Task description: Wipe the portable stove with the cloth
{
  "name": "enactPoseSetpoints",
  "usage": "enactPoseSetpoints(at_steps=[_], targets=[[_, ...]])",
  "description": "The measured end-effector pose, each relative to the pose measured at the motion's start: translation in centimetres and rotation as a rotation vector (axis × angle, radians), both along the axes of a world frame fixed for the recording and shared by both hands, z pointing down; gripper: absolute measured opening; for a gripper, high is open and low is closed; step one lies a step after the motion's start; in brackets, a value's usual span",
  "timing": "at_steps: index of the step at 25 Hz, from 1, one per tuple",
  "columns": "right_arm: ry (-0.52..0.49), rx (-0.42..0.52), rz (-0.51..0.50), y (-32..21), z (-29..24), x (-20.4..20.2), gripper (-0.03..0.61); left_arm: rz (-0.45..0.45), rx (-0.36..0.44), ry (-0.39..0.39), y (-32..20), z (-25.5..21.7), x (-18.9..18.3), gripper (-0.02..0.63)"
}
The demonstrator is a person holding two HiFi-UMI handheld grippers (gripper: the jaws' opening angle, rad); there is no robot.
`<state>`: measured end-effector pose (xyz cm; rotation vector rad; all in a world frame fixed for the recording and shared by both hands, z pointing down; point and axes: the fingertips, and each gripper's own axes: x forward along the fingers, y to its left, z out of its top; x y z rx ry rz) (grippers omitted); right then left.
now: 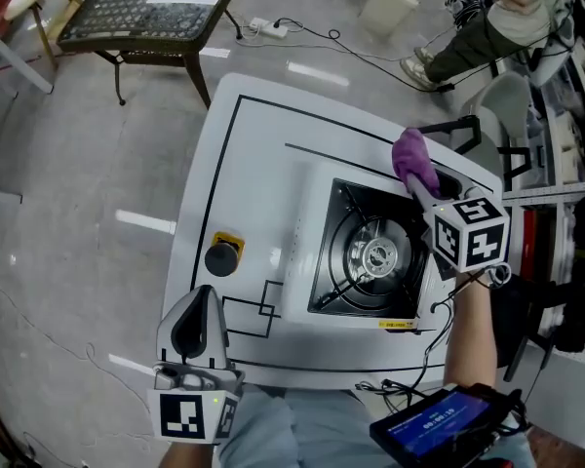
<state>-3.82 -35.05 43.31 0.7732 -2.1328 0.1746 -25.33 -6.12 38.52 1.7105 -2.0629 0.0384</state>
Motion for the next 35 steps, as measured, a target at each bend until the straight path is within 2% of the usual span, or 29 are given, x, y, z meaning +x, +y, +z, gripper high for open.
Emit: enactPoseSetpoints(at_steps=[4, 8, 14, 22, 35], targets=[[-0.048, 0.019, 0.023, -0.2, -1.1, -0.3, 0.127, -0.011, 0.006, 0.002, 0.3, 0.1, -0.8, 0.018], [-0.053, 0.048, 0.032, -1.2, -2.5, -0.3, 0.127, -0.011, 0.009, 0.007, -0.1, 0.3, -1.2, 0.018], [-0.026, 0.01, 0.004, -0.2, -1.0, -1.9, 0.127, -0.015, 0.02, 0.011, 0.2, -0.1, -1.6, 0.018], [-0.02, -0.051, -0.055, 1.7, 0.1, -5.8, 0.127, -0.055, -0.004, 0.008, 1.6, -0.7, -3.8, 0.018], [-0.021, -0.06, -0.127, 3.3, -0.3, -11.9, 0.127, -0.111, -0.005, 0.012, 3.8, -1.3, -7.6, 0.018]])
